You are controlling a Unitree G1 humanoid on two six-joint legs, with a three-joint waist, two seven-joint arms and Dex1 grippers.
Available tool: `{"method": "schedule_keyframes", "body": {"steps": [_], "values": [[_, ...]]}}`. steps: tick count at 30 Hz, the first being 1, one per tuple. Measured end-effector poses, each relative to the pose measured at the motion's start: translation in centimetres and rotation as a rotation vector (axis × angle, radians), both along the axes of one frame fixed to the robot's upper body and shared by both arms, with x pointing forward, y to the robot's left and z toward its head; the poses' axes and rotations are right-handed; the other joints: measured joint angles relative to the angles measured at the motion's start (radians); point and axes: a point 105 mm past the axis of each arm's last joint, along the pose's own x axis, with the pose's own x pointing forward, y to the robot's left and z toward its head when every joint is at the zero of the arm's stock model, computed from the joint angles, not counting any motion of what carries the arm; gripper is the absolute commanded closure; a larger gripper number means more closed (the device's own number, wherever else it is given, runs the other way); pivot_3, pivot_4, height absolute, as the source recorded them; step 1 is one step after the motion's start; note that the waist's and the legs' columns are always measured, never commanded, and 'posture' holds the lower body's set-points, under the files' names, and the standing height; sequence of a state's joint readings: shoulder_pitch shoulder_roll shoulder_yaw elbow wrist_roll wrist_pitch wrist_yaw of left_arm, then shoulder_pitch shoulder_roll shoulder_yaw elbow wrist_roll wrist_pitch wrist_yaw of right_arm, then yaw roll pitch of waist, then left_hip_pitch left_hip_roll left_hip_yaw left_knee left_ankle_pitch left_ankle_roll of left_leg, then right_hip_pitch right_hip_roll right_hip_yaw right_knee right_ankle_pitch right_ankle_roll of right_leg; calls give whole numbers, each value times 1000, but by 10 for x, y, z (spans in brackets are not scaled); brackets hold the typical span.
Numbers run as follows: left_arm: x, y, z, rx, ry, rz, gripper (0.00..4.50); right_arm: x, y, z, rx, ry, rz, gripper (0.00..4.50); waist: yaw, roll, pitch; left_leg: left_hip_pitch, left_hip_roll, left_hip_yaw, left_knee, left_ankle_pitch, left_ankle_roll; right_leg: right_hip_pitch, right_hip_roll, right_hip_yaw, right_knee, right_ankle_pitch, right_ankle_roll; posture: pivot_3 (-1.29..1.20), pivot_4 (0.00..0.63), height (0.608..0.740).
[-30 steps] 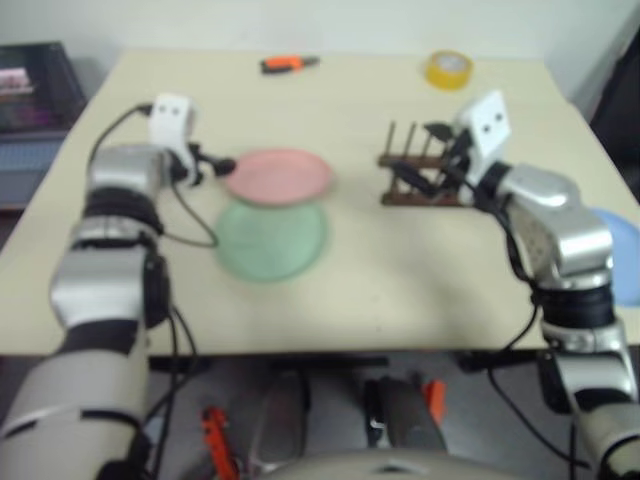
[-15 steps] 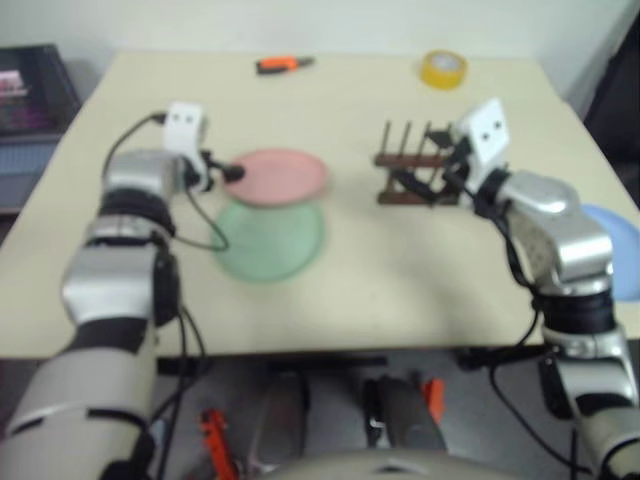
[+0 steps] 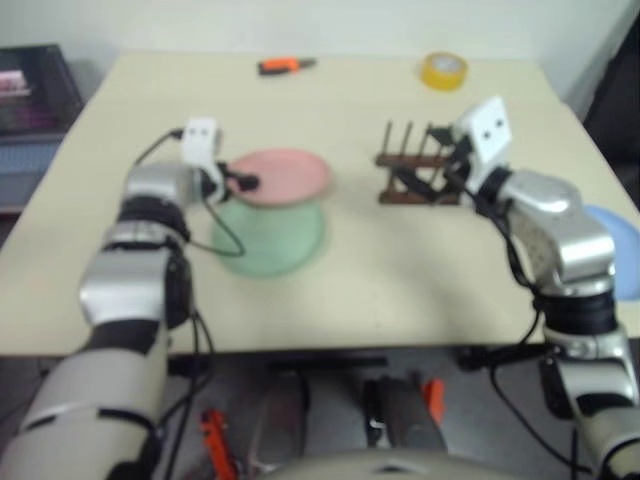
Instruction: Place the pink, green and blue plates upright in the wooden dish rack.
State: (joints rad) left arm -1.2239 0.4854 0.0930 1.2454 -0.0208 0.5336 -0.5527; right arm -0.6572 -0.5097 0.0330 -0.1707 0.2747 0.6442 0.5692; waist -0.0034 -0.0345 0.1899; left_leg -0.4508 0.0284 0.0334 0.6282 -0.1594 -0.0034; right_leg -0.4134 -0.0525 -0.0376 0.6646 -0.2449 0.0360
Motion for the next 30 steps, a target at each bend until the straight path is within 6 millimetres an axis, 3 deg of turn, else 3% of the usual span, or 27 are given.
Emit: {"method": "schedule_keyframes", "body": {"steps": [9, 16, 22, 27, 30], "values": [[3, 0, 7, -30, -30, 18, 4420, 1, 1, 6, -10, -23, -3, 0, 0, 0, 0, 0, 0, 0, 0, 0, 0, 0, 0, 0, 0, 0, 0, 0, 150, 740], [7, -2, 35, -111, -84, 15, 4485, -12, 18, 14, 30, -19, 138, 0, -3, 0, 0, 0, 0, 0, 0, 0, 0, 0, 0, 0, 0, 0, 0, 0, 150, 740], [4, -9, 87, -111, -164, -95, 4485, -35, 48, 36, 86, -72, 335, 0, -3, -1, 1, -1, 0, 0, 0, 0, 0, 0, 1, 0, 0, 0, 0, 0, 150, 740], [-1, 1, 88, -37, -168, -101, 4485, -34, 61, 30, 64, -76, 365, 0, -4, -1, 1, 0, 1, 0, 0, 0, 0, 0, 1, 0, 1, 0, -1, 0, 150, 740], [-5, -8, 97, -11, -184, -159, 4485, -36, 76, 21, -1, -75, 410, 0, -4, -1, 2, -1, 1, 0, 0, 0, 0, -1, 1, 0, 0, 3, -6, 0, 150, 740]]}}
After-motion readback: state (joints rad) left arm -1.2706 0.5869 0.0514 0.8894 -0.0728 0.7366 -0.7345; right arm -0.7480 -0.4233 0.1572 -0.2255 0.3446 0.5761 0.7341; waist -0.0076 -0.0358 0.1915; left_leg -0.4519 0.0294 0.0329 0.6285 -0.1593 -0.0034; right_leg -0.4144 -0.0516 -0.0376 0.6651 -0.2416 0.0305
